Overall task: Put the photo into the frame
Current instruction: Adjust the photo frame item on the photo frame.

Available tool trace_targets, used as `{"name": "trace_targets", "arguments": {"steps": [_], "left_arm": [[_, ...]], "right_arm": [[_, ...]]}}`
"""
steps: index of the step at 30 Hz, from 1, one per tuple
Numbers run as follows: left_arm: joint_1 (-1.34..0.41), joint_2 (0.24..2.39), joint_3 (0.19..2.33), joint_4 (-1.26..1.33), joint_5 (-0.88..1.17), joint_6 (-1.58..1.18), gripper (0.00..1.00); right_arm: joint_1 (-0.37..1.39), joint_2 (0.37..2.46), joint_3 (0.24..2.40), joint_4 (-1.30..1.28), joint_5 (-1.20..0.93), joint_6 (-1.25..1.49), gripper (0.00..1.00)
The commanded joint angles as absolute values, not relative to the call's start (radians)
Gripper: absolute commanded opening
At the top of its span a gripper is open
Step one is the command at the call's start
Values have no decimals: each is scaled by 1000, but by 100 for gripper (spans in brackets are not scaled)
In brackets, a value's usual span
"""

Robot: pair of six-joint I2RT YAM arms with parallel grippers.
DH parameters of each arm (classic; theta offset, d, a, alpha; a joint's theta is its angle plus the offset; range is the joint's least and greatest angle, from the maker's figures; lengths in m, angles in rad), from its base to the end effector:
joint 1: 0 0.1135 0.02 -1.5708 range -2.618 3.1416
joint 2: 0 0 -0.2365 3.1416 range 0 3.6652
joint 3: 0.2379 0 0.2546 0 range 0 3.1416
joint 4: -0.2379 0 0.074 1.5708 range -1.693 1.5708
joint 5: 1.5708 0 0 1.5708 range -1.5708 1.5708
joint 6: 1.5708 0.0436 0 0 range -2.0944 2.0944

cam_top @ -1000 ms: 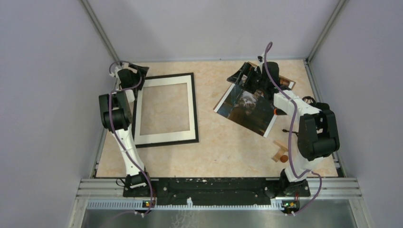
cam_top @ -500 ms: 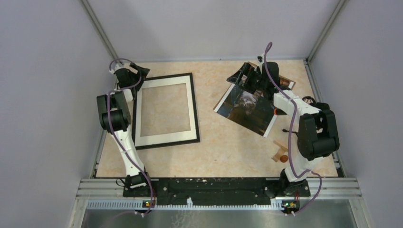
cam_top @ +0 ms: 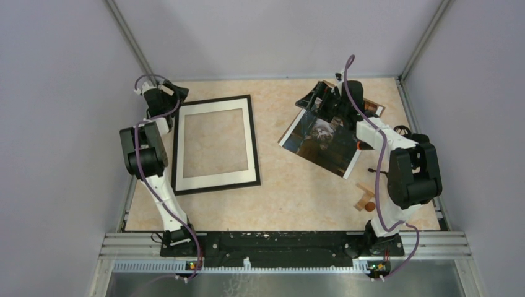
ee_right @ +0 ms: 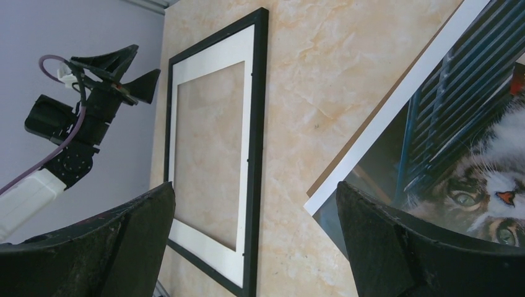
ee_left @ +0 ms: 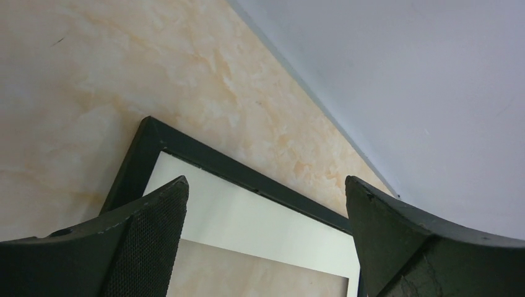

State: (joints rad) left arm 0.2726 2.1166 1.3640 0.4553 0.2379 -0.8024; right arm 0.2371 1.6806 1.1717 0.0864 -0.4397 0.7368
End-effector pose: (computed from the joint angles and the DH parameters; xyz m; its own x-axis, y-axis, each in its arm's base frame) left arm 0.4609 0.1182 0.1562 -0.1640 -0.7714 -0.6149 -0.2339 0.6359 -0.7355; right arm 0.3793 0.1107 0.2339 -0.6916 0.4584 -0.5582 -0.1691 0.6486 0.7421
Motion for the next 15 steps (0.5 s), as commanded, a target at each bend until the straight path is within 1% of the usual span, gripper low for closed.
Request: {"name": "trace_targets", "arguments": {"steps": [1, 5, 10, 15], "left_arm": [[278, 2133, 1355, 455, 244, -817, 99], [275, 2085, 1397, 330, 218, -739, 99], [254, 1925, 1387, 235, 188, -656, 99], [144, 1752, 1362, 51, 180, -622, 99]], "right_arm": [[224, 1690, 1203, 130, -449, 736, 99], [225, 1691, 1204, 131, -452, 735, 99], [225, 1692, 1207, 127, -454, 727, 99], [242, 1688, 1232, 66, -414, 681, 99]]}}
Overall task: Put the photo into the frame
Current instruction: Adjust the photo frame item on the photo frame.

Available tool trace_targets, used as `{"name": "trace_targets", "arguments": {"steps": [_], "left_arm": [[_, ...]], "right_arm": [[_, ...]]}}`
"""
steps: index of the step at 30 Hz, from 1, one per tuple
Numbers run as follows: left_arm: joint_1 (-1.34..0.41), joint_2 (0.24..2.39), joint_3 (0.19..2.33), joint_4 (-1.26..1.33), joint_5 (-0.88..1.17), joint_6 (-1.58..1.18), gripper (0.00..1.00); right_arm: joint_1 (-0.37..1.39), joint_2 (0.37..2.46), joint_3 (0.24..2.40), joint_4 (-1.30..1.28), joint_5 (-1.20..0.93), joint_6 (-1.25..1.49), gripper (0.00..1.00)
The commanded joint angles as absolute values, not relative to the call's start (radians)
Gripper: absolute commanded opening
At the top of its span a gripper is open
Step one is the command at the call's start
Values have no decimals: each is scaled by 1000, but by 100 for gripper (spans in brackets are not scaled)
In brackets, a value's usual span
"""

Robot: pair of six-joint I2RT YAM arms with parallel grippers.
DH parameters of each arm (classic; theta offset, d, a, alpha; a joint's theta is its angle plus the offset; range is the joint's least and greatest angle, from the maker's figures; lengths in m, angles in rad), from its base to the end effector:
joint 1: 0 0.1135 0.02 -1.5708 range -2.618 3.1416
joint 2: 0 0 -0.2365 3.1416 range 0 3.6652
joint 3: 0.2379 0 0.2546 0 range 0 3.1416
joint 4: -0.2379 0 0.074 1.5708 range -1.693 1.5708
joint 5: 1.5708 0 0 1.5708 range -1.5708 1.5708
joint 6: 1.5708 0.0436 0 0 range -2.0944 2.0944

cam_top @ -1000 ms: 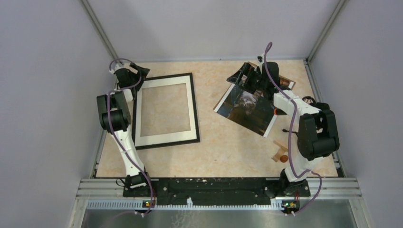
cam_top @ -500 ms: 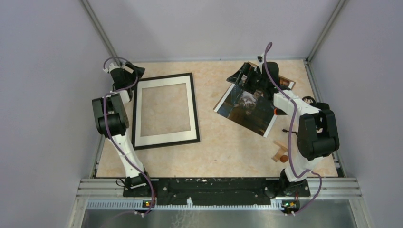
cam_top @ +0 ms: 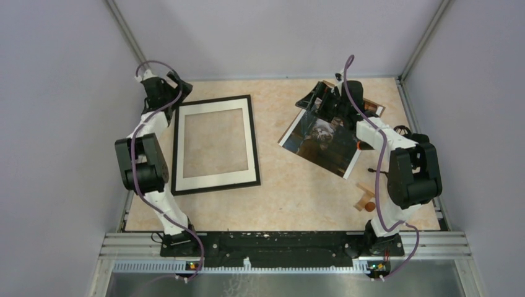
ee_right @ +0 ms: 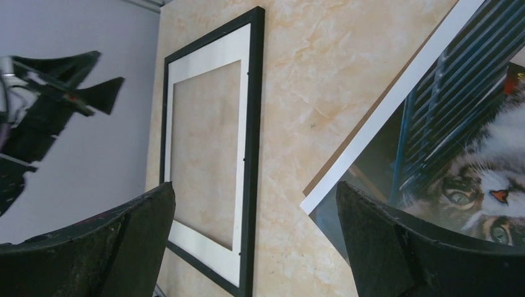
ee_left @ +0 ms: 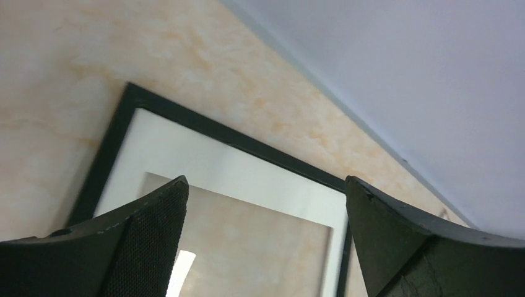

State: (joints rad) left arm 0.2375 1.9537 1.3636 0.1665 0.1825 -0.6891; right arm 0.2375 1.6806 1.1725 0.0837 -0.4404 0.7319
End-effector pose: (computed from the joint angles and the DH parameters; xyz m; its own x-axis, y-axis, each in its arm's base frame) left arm 0.4430 0.0991 0.1970 -0.2635 -0.7071 -0.6562 -0.3085 0.7063 -0.6372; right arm 0.3792 0.1109 0.2339 -0.6923 0.4544 -0.5606 -0.1717 0.6508 0.7396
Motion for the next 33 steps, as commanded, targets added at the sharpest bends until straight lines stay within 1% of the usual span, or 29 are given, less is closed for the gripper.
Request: {"name": "trace_targets", "arguments": {"steps": [1, 3, 4, 7, 9, 13, 18, 20, 24, 28, 31, 33], "left_arm": [[113, 1721, 1349, 34, 223, -616, 99], [52, 1664, 1298, 39, 363, -611, 99], [11, 1637, 1256, 58, 397, -603, 99], [-157, 1581, 1163, 85, 393, -575, 99], [-247, 1574, 1114, 106, 368, -573, 99], [-373, 1624, 1054, 128, 382, -582, 95], [-510, 1723, 1086, 86, 387, -533, 90], [-537, 1759, 1132, 28, 366, -492, 87], [-553, 1785, 1159, 8, 333, -458, 88], [-553, 1825, 1199, 6, 322, -458, 90], [-556, 1871, 1248, 11, 329, -471, 91], [-558, 1906, 1281, 9, 326, -468, 91]], "right_arm": [[250, 1689, 1246, 47, -402, 662, 99], [277, 1685, 1274, -8, -367, 605, 99], [289, 1682, 1286, -47, -347, 570, 99], [329, 1665, 1330, -203, -222, 455, 99], [350, 1640, 1322, -309, -134, 396, 99], [356, 1515, 1187, -420, -17, 383, 99], [371, 1387, 996, -477, 65, 409, 99], [384, 1376, 961, -517, 96, 405, 99], [403, 1365, 926, -586, 173, 400, 98], [410, 1367, 901, -619, 228, 460, 90], [449, 1397, 905, -673, 335, 546, 90], [474, 1412, 904, -690, 366, 601, 91]]}}
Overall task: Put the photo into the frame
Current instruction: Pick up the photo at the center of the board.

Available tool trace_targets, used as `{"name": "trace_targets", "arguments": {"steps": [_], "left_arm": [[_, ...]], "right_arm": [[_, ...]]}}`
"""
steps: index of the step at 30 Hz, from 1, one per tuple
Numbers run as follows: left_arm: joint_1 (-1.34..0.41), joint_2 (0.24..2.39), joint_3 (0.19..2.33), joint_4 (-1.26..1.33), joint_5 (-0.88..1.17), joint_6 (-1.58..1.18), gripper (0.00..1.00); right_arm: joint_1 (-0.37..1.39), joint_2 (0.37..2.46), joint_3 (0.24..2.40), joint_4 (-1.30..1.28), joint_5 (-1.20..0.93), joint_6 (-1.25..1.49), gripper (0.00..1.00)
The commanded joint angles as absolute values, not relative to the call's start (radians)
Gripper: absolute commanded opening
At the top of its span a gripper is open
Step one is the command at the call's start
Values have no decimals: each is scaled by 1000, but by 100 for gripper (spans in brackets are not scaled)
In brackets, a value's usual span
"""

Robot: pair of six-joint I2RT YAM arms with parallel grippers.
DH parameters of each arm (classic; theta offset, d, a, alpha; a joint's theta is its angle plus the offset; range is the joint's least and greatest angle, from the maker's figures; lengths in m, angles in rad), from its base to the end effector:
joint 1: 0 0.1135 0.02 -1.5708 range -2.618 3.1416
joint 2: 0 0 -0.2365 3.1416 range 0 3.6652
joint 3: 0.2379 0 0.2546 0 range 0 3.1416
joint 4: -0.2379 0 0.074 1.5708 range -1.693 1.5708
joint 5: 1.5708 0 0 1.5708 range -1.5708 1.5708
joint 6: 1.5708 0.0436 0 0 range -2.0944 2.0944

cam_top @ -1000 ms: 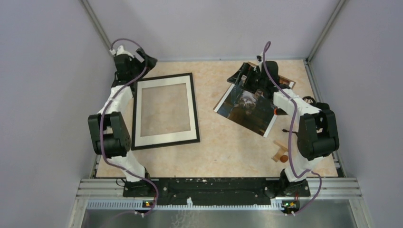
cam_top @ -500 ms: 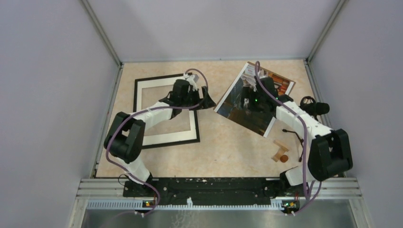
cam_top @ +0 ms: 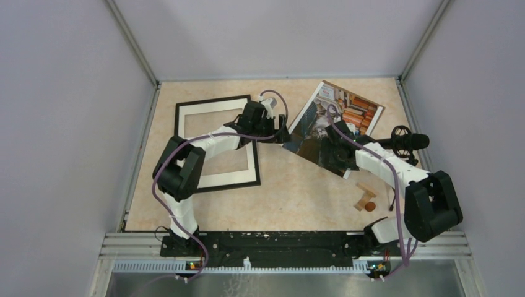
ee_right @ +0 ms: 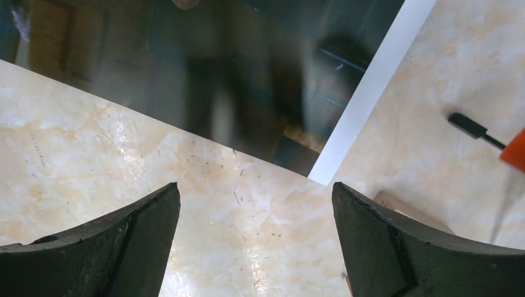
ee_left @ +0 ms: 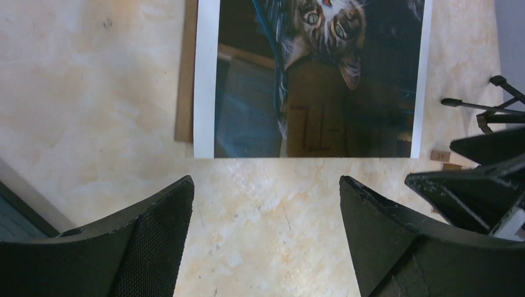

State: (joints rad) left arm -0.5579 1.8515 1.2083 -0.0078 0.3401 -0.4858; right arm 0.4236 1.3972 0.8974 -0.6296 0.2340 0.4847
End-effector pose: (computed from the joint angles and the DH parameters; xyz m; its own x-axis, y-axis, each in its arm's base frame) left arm 0.3410 -0.2300 0.1706 -0.7928 -0.0241 -0.6091 0.4004 0.7328 -0.5502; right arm 0.2547 0.1037 0.1753 -0.8735 0.1033 -0.4757 0.1102 0.9938 0.0136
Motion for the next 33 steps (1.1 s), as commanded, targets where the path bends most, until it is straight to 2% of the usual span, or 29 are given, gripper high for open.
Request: {"name": "trace_targets", "arguments": {"steps": [1, 5, 10, 13, 22, 29, 33], "left_arm": [[-561, 1922, 1299, 11, 331, -462, 91], [-566, 1981, 1355, 41, 351, -428, 90], [-565, 2039, 1440, -56, 220, -379, 92], [-565, 2074, 1463, -85, 221, -363, 92], [-569, 2017, 1367, -37, 327, -399, 88], [-569, 1981, 1343, -37, 395, -441, 80], [-569, 1984, 1348, -43, 397, -457, 72]], "right_arm": [[479, 1416, 898, -684, 367, 616, 91], [481, 1424, 884, -622, 407, 640, 91], [459, 1481, 912, -530, 357, 619, 91], [457, 1528, 941, -505, 372, 617, 91], [396, 1661, 930, -475, 281, 629, 91], [396, 1678, 897, -448, 227, 603, 91], [396, 1683, 891, -441, 222, 599, 91]]}}
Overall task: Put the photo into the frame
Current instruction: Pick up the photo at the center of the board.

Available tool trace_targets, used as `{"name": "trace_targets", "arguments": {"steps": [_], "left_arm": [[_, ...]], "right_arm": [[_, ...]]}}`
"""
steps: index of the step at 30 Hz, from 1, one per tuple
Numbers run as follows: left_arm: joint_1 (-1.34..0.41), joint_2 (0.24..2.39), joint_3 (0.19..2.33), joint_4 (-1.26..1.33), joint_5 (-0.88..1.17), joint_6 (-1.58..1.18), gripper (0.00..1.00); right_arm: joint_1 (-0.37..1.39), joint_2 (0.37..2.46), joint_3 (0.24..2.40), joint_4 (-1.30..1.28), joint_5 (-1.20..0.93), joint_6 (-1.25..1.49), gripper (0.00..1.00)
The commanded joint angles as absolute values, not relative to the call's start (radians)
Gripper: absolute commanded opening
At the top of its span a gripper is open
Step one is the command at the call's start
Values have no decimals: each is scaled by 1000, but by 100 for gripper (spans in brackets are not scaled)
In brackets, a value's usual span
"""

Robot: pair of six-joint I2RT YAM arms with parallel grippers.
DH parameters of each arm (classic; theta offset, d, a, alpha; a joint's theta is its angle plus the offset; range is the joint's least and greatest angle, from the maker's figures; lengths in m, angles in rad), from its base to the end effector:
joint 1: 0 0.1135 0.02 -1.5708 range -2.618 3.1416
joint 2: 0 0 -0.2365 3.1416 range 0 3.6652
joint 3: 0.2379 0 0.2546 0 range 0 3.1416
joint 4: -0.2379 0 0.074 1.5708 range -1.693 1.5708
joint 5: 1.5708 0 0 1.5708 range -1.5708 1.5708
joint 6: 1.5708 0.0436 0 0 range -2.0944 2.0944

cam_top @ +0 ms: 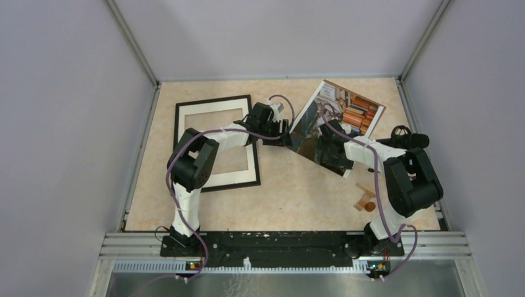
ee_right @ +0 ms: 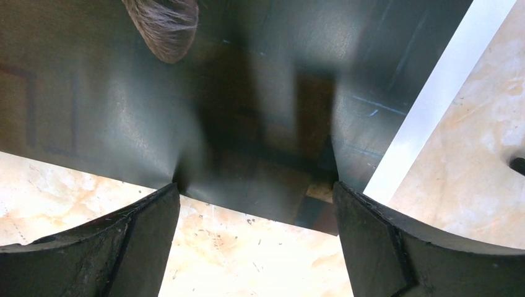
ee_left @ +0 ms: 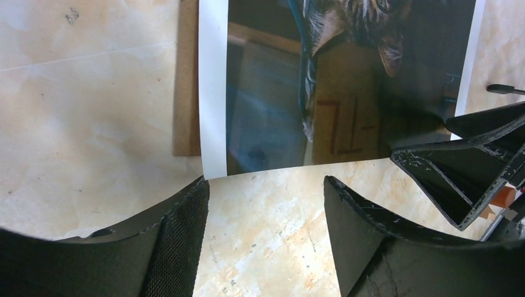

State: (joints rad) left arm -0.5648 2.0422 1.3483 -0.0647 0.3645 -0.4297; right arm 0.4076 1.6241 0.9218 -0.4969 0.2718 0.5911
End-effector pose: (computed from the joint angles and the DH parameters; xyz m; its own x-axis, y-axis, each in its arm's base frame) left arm 0.3627 -0.2482 0.1332 -0.8276 0.0636 -0.5577 0.4112 0.7449 -0.5253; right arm 0.2822 0.1091 0.1276 -0.8732 0.2077 -0.4409 0.2340 0.9722 -0.0054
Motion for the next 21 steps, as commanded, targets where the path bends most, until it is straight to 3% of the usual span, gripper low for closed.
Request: {"name": "trace_targets", "arguments": {"steps": [1, 9, 15, 21], "left_arm": [[-569, 1984, 1350, -46, 400, -466, 71], [-566, 1981, 1312, 95, 433, -533, 68], [-557, 1994, 1218, 339, 473, -709, 68], [-557, 2023, 1176, 465, 449, -830, 61]], "right_arm": [[396, 1682, 890, -440, 225, 597, 91], [396, 1685, 887, -434, 235, 579, 91], [396, 1676, 879, -424, 227, 574, 91], [396, 1675, 871, -414, 225, 573, 91]]}}
